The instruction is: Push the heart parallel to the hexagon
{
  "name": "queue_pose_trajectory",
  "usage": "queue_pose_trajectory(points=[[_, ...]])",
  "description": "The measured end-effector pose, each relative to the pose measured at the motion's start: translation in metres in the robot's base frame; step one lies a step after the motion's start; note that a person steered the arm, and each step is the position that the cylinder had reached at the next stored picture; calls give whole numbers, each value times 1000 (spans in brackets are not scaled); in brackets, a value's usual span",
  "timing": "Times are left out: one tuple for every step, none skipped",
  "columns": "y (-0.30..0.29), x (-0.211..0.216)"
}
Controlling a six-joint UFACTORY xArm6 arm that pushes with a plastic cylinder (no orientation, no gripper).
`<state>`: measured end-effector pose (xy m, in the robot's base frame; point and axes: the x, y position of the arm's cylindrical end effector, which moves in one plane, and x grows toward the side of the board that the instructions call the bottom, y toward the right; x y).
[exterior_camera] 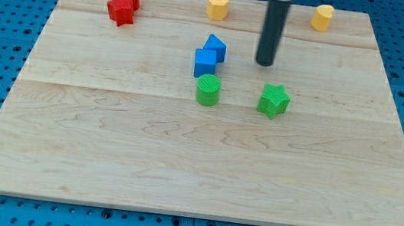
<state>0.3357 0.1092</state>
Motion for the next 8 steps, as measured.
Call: queue_pose_trajectory(points=[[3, -12], [74, -32], [156, -52], [236, -77], [234, -101], [185, -122], [119, -126], [53, -126]])
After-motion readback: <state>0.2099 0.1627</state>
